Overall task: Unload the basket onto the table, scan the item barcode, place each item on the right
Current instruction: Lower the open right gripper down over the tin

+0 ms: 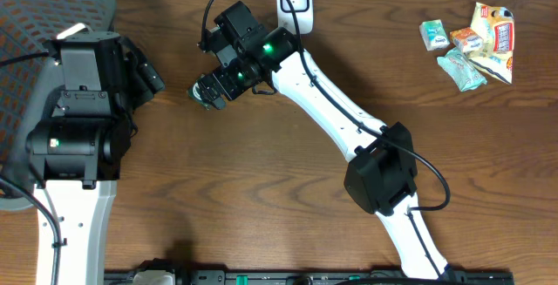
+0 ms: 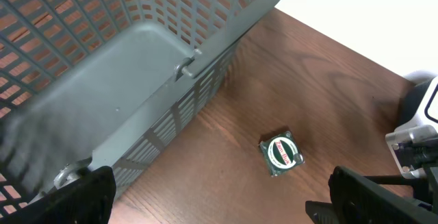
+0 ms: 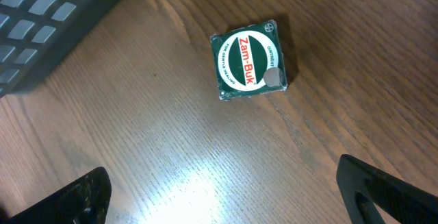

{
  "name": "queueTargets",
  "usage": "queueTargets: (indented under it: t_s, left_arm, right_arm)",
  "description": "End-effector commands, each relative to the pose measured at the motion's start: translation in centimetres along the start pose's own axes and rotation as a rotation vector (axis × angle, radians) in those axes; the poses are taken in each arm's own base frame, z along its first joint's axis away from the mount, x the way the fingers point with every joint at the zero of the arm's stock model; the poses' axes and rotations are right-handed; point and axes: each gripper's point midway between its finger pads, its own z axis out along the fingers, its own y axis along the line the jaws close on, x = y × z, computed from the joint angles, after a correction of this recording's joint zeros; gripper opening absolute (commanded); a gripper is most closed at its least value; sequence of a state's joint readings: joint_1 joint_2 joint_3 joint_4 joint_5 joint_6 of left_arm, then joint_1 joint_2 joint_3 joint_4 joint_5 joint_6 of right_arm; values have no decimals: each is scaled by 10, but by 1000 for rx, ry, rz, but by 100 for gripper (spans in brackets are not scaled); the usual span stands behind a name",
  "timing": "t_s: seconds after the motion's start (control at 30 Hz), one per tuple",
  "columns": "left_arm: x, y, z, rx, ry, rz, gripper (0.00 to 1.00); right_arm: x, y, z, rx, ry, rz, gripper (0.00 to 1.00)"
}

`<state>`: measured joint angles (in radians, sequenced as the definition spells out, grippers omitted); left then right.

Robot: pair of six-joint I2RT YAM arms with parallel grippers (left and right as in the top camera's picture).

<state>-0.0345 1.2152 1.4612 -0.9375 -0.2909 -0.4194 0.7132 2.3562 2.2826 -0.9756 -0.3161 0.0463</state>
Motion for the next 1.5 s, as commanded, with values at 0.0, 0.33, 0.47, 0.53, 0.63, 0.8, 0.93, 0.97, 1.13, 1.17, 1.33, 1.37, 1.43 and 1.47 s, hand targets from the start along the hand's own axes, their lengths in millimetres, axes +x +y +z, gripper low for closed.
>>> queueTargets:
  t_s: [0.0, 0.33, 0.47, 0.53, 0.63, 0.8, 0.93, 0.97, 1.13, 1.17, 1.33, 1.37, 1.43, 1.47]
  left_arm:
    - [-6, 2, -5, -3, -20, -13, 98]
    - [-6, 2, -5, -3, -20, -13, 98]
    - [-6, 2, -5, -3, -20, -13, 98]
    - [-6, 2, -5, -3, -20, -13, 97]
    - [-6, 2, -5, -3, -20, -13, 97]
    - [-6, 2, -5, -3, -20, -13, 98]
    - [-6, 2, -5, -3, -20, -13, 98]
    - [-6, 2, -5, -3, -20, -13, 98]
    - [-6, 2, -5, -3, -20, -13, 98]
    - [-6, 2, -5, -3, -20, -13, 98]
    - [-6, 2, -5, -3, -20, -13, 98]
    - [-6, 2, -5, -3, -20, -13, 97]
    - [-6, 2, -5, -3, -20, -13, 98]
    - [-6, 2, -5, -3, -20, -13, 98]
  right_arm:
    - [-6, 9, -8, -13, -20, -6, 99]
    - [-3, -20, -10, 152, -16, 50, 99]
    - [-8, -21, -10, 160, -40, 86, 99]
    - [-17, -16, -9, 154, -76, 71, 99]
    - [-42, -15, -10, 151, -174, 43, 99]
    - [-68, -18, 1, 138, -282, 21, 99]
    - [-78, -26, 33, 131, -339, 5, 99]
    - [-79, -29, 42, 130, -349, 3, 99]
    - [-71, -41, 88, 119, -356, 36, 99]
    - [-66, -43, 100, 111, -344, 36, 98]
    - [-44, -45, 126, 97, -280, 43, 67]
    - [-42, -46, 127, 98, -270, 45, 63]
    - [-36, -46, 127, 101, -246, 51, 47]
    - [-35, -46, 126, 102, -239, 53, 44]
